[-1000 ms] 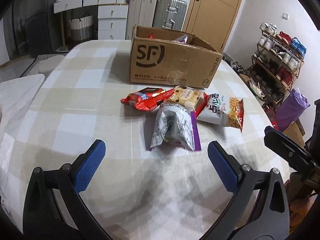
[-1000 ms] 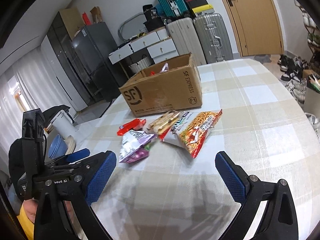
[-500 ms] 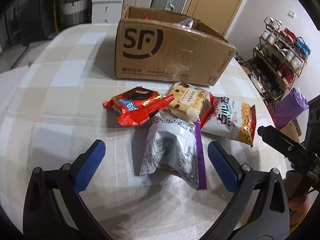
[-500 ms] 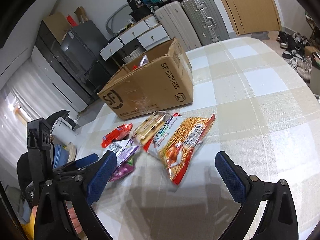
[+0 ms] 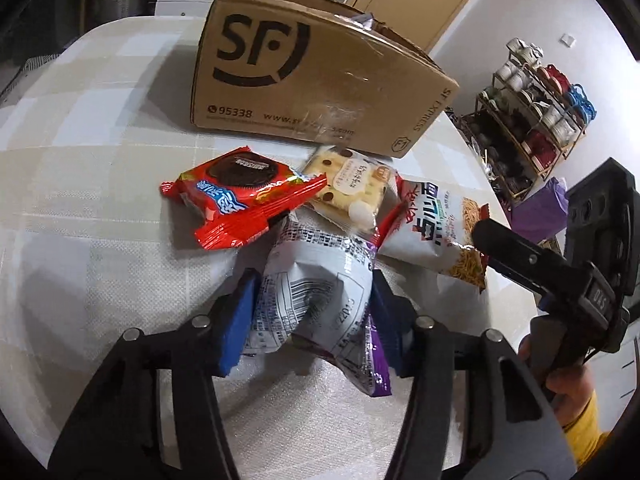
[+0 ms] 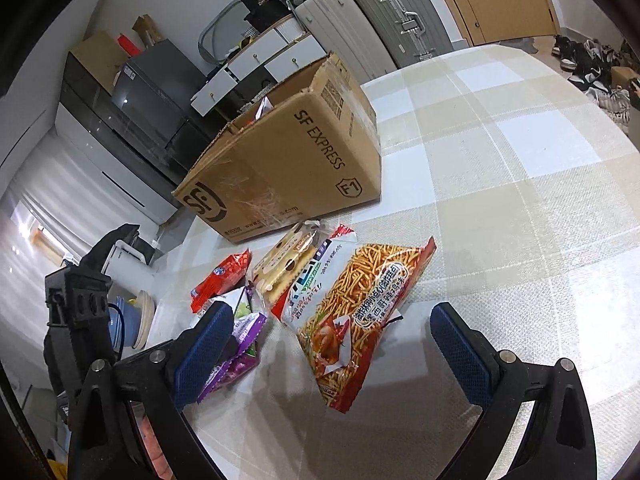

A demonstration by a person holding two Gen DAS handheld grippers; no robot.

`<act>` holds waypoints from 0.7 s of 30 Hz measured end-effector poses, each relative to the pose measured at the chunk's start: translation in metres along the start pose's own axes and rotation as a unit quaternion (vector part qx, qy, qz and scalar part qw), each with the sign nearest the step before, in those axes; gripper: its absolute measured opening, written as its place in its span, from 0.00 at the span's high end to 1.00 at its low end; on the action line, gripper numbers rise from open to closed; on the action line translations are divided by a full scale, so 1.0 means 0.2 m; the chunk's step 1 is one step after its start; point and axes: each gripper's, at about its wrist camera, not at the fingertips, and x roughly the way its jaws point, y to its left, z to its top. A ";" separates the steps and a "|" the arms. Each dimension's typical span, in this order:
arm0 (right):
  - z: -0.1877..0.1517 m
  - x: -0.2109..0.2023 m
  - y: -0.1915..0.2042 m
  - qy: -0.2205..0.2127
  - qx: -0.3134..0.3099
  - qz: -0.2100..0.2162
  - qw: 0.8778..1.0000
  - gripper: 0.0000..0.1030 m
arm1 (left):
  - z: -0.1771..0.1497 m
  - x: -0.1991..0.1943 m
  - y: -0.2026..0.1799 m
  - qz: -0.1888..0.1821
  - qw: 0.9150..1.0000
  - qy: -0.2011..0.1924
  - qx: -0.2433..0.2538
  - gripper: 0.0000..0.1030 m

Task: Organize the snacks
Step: 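Grasp the white-purple bag with the left gripper while the right gripper grasps the fries snack bag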

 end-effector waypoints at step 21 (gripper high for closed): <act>-0.14 -0.12 0.04 -0.005 0.005 -0.022 1.000 0.02 | -0.19 -0.25 0.02 -0.021 0.999 -0.028 -0.003 0.54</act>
